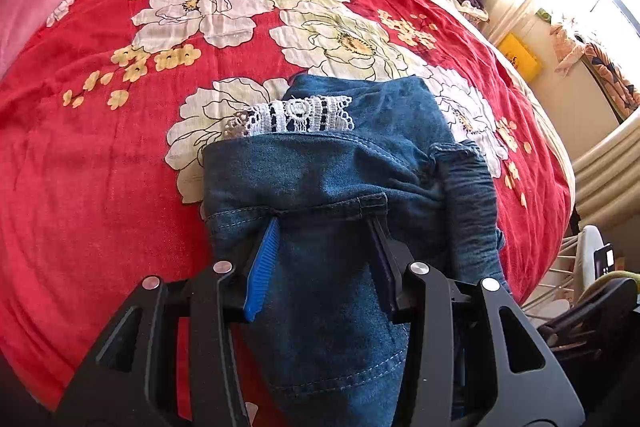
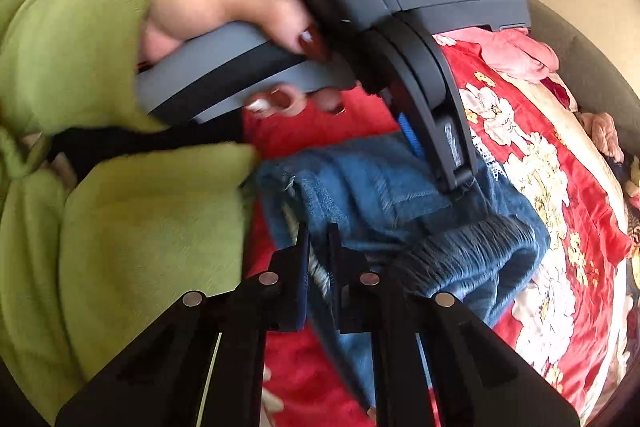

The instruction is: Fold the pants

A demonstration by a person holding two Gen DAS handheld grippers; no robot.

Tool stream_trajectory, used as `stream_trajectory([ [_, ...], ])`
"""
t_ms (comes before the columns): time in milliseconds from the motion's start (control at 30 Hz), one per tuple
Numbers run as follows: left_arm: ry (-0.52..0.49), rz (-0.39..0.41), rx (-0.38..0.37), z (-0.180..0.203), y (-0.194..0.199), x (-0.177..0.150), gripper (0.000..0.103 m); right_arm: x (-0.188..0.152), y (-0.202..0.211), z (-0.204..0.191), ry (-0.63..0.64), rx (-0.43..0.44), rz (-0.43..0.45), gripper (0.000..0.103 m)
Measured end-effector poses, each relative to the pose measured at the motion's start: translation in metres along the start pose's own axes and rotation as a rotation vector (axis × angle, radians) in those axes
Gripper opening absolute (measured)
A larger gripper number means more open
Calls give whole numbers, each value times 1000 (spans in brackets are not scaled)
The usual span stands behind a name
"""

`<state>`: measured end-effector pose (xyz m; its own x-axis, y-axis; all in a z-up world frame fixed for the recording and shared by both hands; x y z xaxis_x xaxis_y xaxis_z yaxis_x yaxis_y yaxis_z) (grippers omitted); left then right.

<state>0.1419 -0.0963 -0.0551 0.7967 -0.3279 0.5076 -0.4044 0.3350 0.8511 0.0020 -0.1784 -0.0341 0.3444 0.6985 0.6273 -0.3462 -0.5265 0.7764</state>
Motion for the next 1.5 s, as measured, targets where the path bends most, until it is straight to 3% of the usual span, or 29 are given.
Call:
stream_trajectory([
  [133,8,11,-2,0,-2,-1,35,-22,-21,9,-35,-55,-77,8],
  [333,-2,40,13,6,6,-3,36,-19,-19,12,-155,-3,-52,18],
  [433,2,51,12,7,9,-3,38,-15,-10,13,-176,0,-39,29],
  [667,-1,79,17,12,20,-3,44,-5,27,18,-256,-5,49,46],
  [1067,-37,161,89,24,54,4,71,1,83,55,-424,-81,218,76],
  [1300,-46,201,116,30,71,6,86,-5,103,67,-504,-146,273,76],
  [1500,-41,228,118,33,81,5,90,-5,111,86,-600,-197,311,76],
])
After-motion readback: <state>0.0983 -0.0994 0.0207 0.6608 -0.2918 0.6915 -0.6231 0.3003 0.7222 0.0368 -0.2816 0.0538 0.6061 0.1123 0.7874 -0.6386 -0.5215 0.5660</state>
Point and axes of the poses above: each gripper's, at about its wrist camera, not at the fingertips, and y roughly against the way its jaws point, z to its right, x to its top, the point moved 3 cm from there along -y, roughly the way its jaws point, and after that the axes turned 12 degrees about -y, right-handed, at the moved point
